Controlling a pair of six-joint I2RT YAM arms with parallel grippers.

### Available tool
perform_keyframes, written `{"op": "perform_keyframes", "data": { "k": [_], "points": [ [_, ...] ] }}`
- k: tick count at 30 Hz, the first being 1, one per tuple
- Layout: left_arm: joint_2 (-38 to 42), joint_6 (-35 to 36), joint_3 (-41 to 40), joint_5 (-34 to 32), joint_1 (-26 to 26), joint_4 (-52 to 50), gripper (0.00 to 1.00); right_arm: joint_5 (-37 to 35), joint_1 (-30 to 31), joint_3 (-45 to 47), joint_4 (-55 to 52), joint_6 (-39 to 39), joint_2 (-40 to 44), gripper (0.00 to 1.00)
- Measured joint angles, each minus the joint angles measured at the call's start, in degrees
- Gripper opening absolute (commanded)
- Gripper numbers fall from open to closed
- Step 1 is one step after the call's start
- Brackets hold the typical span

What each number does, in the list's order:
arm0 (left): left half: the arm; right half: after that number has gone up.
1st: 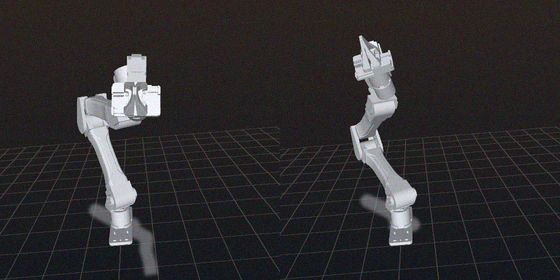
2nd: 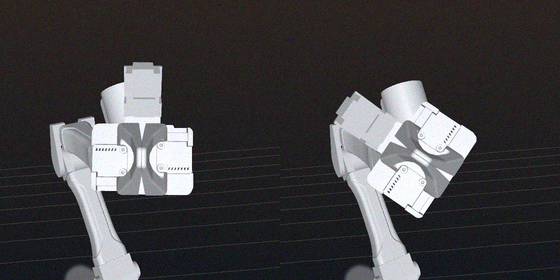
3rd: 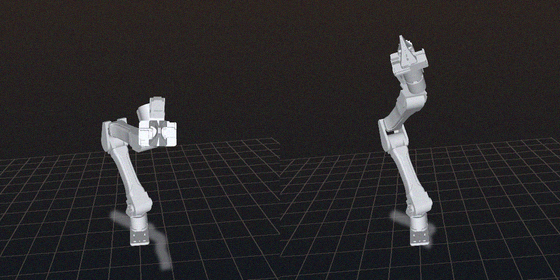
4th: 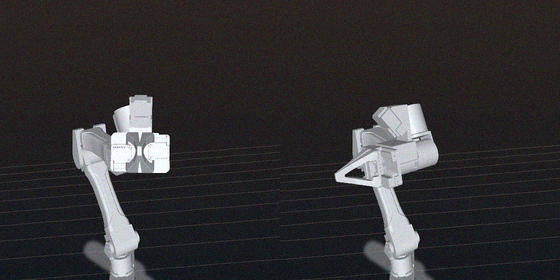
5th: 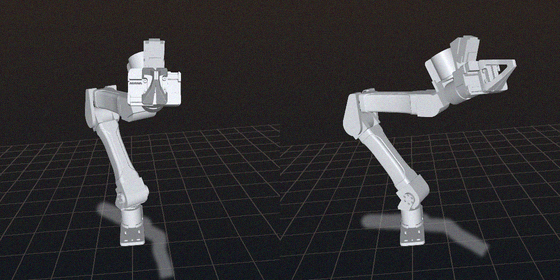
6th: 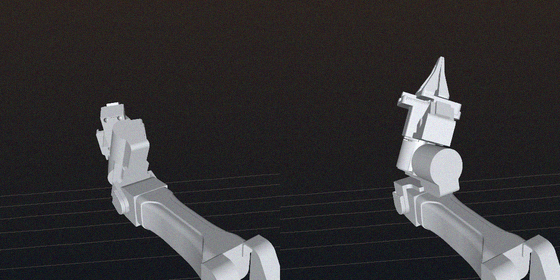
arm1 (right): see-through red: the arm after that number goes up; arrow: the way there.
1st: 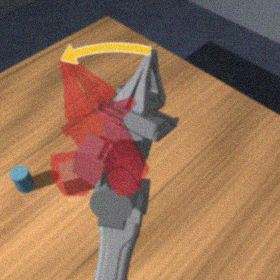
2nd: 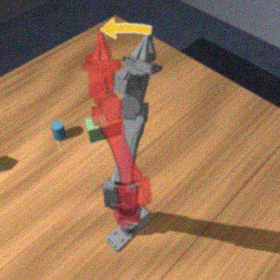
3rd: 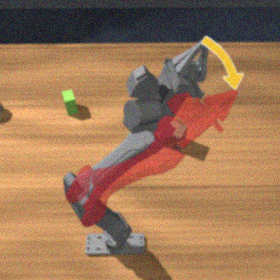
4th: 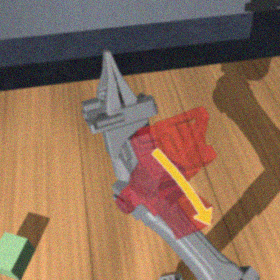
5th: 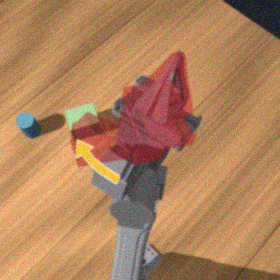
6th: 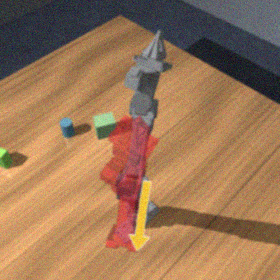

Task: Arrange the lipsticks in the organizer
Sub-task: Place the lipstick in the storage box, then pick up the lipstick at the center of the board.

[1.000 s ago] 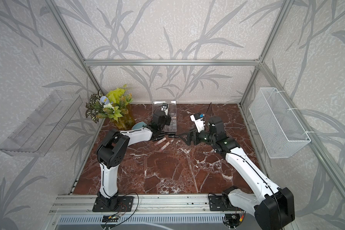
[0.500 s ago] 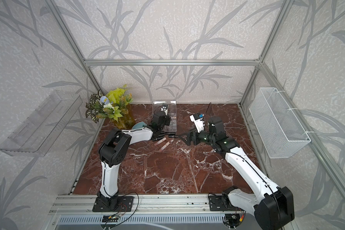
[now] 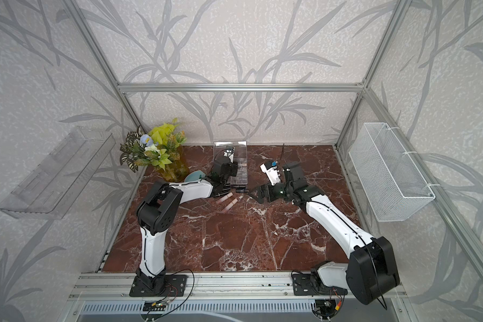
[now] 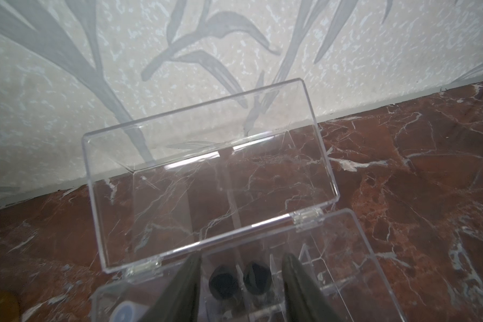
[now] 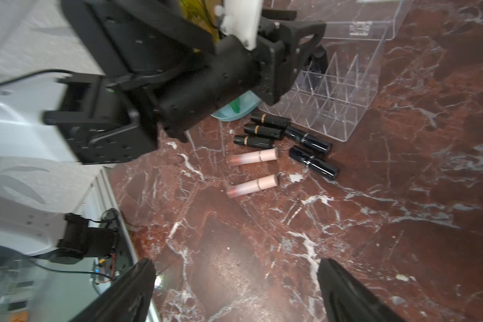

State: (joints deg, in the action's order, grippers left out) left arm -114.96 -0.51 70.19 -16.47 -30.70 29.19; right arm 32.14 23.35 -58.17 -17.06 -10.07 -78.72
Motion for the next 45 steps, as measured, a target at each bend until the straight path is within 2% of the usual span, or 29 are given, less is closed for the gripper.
{"op": "perform_keyframes", "data": {
  "k": [3, 6, 8, 12, 16, 18, 21, 29, 35, 45],
  "points": [
    [7.78, -0.96, -5.88, 1.31, -0.24, 1.03, 0.49, -4.17, 1.05, -3.19, -1.77, 2.64, -5.92, 0.92],
    [17.53, -2.51, -12.37, 2.89, -0.59, 4.7, 0.48, -7.26, 2.12, -6.64, -3.48, 5.05, -12.17, 0.87],
    [24.33, -4.09, -18.43, 3.72, -0.72, 9.79, 0.46, -8.85, 2.54, -8.7, -4.24, 6.25, -15.74, 0.83],
    [32.26, -7.1, -29.86, 4.26, -0.85, 18.08, 0.46, -10.58, 2.91, -13.97, -5.6, 8.48, -22.51, 0.81],
    [33.22, -8.76, -34.38, 4.31, -0.85, 20.92, 0.46, -12.0, 3.08, -19.89, -6.99, 10.62, -28.98, 0.79],
    [33.2, -9.4, -34.77, 4.37, -0.81, 21.9, 0.45, -12.48, 3.26, -21.88, -7.63, 11.43, -31.26, 0.75],
    [33.09, -9.88, -34.77, 4.59, -0.81, 23.61, 0.45, -12.94, 3.58, -24.55, -8.35, 12.76, -34.53, 0.73],
    [32.81, -10.62, -34.77, 4.92, -0.81, 24.55, 0.44, -13.7, 4.48, -33.31, -12.2, 15.74, -42.77, 0.81],
    [32.81, -10.67, -34.77, 5.01, -0.81, 24.55, 0.44, -13.7, 4.92, -37.66, -14.78, 17.05, -45.9, 0.81],
    [33.07, -10.67, -34.77, 5.01, -0.81, 24.55, 0.44, -13.49, 5.75, -39.28, -18.95, 17.53, -47.41, 0.77]
  ]
}}
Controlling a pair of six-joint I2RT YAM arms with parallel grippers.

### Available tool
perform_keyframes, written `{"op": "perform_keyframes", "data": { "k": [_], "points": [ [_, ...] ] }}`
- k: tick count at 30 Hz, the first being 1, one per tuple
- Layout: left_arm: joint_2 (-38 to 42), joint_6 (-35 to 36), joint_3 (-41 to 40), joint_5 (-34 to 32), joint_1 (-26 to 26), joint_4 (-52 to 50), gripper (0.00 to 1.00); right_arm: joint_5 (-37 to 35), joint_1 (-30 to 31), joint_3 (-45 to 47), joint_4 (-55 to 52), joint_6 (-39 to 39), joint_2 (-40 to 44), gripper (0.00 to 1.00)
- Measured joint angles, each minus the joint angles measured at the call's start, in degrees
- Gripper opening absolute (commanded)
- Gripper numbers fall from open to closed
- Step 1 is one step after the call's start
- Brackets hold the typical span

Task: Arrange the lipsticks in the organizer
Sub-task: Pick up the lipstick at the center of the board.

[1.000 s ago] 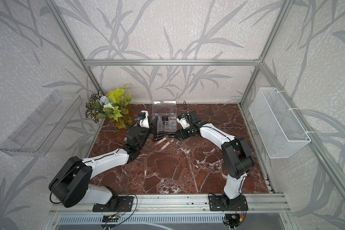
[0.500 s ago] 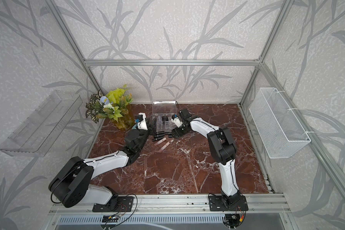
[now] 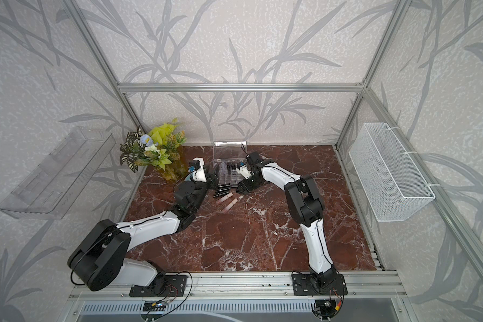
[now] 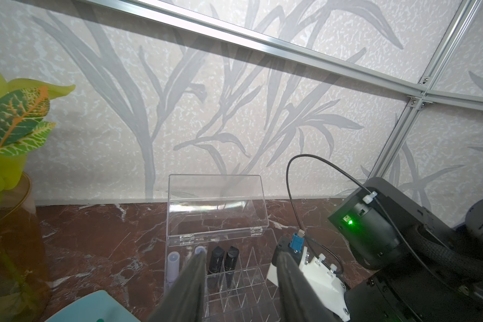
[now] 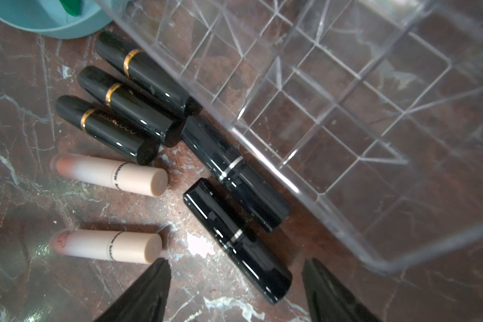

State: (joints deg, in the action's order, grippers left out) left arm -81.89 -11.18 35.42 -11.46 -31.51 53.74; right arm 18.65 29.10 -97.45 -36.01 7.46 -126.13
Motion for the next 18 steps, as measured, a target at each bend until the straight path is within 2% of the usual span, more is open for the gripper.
{"op": "perform_keyframes", "data": {
  "k": [18],
  "points": [
    [0.9, 0.02, -0.02, -0.02, 0.0, 0.02, 0.43, -0.92, 2.14, 1.09, -2.97, -0.04, 0.0, 0.68]
  ]
}}
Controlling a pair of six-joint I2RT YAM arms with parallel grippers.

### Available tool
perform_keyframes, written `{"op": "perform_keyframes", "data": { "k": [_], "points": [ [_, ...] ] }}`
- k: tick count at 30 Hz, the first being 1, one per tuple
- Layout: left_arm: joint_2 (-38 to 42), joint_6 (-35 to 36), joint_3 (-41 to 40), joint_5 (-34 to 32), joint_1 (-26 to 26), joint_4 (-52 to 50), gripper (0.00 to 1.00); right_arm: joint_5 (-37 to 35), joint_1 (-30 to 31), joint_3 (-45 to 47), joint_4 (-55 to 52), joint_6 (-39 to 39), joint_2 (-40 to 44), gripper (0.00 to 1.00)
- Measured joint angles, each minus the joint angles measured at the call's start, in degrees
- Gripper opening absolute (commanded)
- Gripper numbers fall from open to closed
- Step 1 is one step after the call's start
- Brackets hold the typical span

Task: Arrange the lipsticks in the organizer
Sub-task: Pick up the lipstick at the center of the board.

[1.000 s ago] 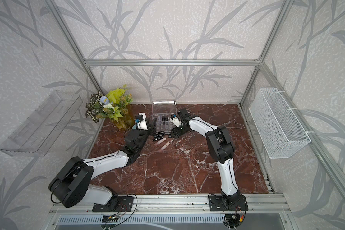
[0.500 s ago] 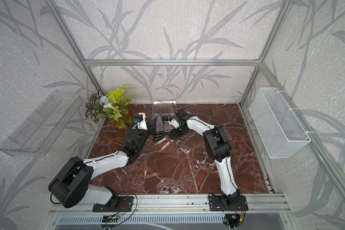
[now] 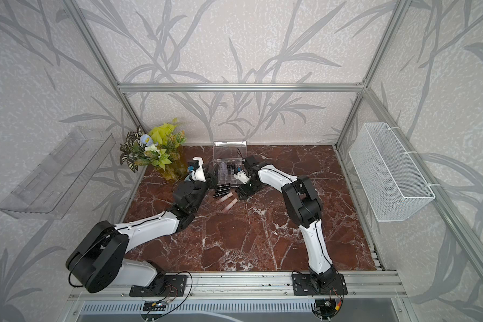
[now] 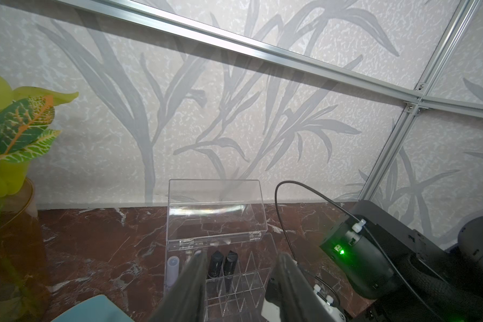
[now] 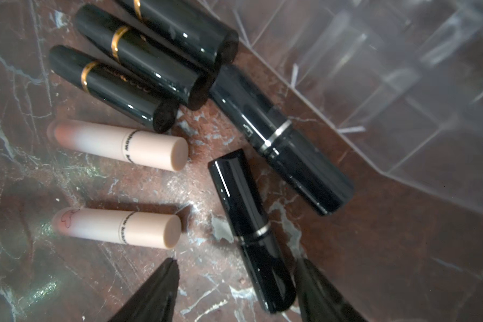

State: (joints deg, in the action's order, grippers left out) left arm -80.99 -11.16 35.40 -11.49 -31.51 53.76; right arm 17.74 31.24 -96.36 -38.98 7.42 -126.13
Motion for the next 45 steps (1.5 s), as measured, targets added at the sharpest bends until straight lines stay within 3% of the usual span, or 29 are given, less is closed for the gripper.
{"op": "perform_keyframes", "data": {
  "k": [7, 15, 23, 33, 38, 42, 43, 45],
  "points": [
    [0.0, 0.0, 0.0, -0.02, 0.0, 0.0, 0.43, -1.79, 0.61, -1.03, -0.74, 0.2, -0.94, 0.65],
    [0.0, 0.02, 0.0, -0.15, 0.0, -0.02, 0.43, -3.52, 0.83, -1.4, -1.25, 0.81, -1.29, 0.45],
    [0.24, 0.02, -0.02, -0.39, 0.0, -0.02, 0.43, -4.7, 1.03, -1.4, -1.51, 1.14, -1.38, 0.31],
    [1.53, 0.09, -0.33, -0.46, 0.0, -0.04, 0.43, -4.76, 1.05, -1.18, -1.55, 1.22, -1.29, 0.25],
    [2.86, 0.09, -0.39, -0.46, 0.0, -0.28, 0.43, -4.48, 1.05, 3.78, -0.66, 0.98, 1.97, 0.25],
    [4.28, -0.09, -0.2, -0.37, 0.0, -2.25, 0.46, -4.11, 1.05, 10.47, 0.39, -0.07, 7.91, 0.24],
    [4.57, -0.2, -0.02, -0.17, 0.02, -3.1, 0.54, -4.11, 1.05, 12.02, 0.83, -0.35, 9.68, 0.24],
    [4.83, -0.44, 0.7, 1.11, 0.44, -4.85, 0.6, -3.78, 1.05, 15.32, 1.7, -0.96, 14.4, 0.24]
  ]
}}
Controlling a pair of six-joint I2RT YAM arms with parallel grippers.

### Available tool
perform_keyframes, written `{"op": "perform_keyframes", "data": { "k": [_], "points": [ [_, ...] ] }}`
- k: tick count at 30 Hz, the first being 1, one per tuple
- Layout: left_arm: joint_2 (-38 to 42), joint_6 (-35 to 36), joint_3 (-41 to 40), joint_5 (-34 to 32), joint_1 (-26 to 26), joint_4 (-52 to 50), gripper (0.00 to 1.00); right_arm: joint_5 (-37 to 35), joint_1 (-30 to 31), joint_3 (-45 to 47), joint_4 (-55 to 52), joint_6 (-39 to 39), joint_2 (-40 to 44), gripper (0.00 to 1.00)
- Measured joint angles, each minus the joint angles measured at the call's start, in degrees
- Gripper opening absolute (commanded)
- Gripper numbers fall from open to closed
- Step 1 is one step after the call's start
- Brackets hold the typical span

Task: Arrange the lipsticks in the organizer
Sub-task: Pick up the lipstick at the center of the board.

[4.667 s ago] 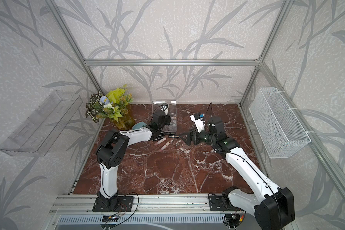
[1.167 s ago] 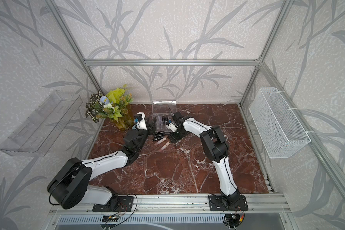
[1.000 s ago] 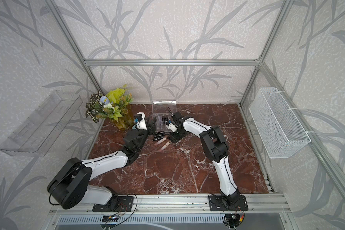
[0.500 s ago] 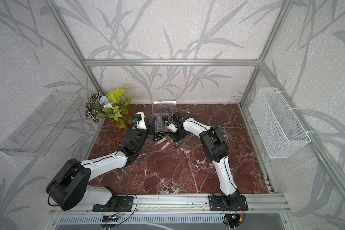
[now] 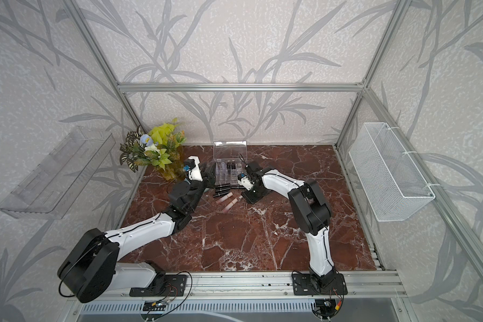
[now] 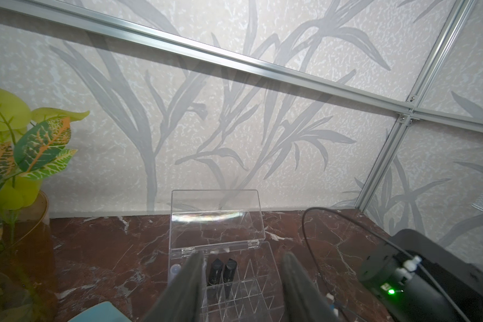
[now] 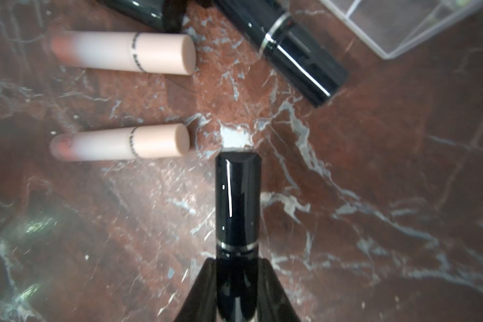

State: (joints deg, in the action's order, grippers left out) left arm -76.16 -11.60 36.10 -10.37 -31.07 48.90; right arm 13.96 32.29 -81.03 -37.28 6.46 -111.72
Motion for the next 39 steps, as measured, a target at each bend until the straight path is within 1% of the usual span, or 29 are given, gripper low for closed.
{"op": "perform_keyframes", "data": {
  "k": [1, 3, 5, 6, 9, 12, 16, 18, 21, 24, 27, 33, 37, 39],
  "points": [
    [0.0, -0.22, 0.72, 1.03, 0.46, -1.22, 0.64, 0.11, 0.0, 1.16, 0.42, -0.33, 1.9, 0.24],
    [-0.09, -1.09, 3.04, 5.6, 1.92, -4.72, 0.74, 0.7, 0.0, 3.48, 1.33, -0.92, 6.58, 0.24],
    [-0.66, -2.64, 6.12, 11.23, 4.52, -7.91, 0.79, 1.68, 0.0, 4.87, 1.9, -1.38, 10.38, 0.24],
    [-1.16, -3.72, 7.78, 15.04, 6.34, -9.11, 0.8, 2.25, 0.0, 5.53, 2.29, -1.77, 12.28, 0.24],
    [-2.27, -7.76, 10.78, 26.08, 11.08, -10.97, 0.82, 4.37, 0.0, 7.34, 3.08, -2.43, 17.49, 0.24],
    [-3.37, -11.21, 12.33, 36.35, 14.08, -12.74, 0.79, 6.97, 0.0, 9.51, 3.93, -3.43, 22.69, 0.24],
    [-4.55, -13.84, 15.28, 49.29, 14.23, -16.22, 0.76, 10.36, 0.0, 12.37, 5.86, -4.83, 29.11, 0.24],
    [-4.98, -15.47, 16.5, 55.45, 14.19, -16.28, 0.76, 12.11, 0.0, 13.18, 6.67, -5.49, 31.82, 0.23],
    [-6.16, -18.1, 17.59, 62.95, 13.75, -15.04, 0.75, 14.49, 0.0, 13.07, 7.65, -6.12, 33.92, 0.23],
    [-9.11, -19.58, 18.75, 68.89, 13.18, -13.99, 0.74, 16.28, 0.0, 12.83, 8.17, -6.67, 34.36, 0.23],
    [-12.22, -21.11, 18.97, 73.31, 12.66, -13.18, 0.7, 17.4, 0.0, 12.83, 8.55, -6.95, 34.36, 0.23],
    [-13.29, -21.11, 19.19, 77.18, 11.63, -13.4, 0.63, 19.12, 0.0, 12.24, 8.9, -7.08, 34.36, 0.23],
    [-13.29, -20.87, 19.71, 78.27, 11.06, -13.7, 0.61, 19.69, 0.0, 11.34, 8.63, -7.08, 34.14, 0.23],
    [-13.29, -20.37, 20.15, 78.77, 10.82, -13.94, 0.58, 19.82, 0.0, 11.02, 8.66, -7.08, 34.03, 0.23]
  ]
}}
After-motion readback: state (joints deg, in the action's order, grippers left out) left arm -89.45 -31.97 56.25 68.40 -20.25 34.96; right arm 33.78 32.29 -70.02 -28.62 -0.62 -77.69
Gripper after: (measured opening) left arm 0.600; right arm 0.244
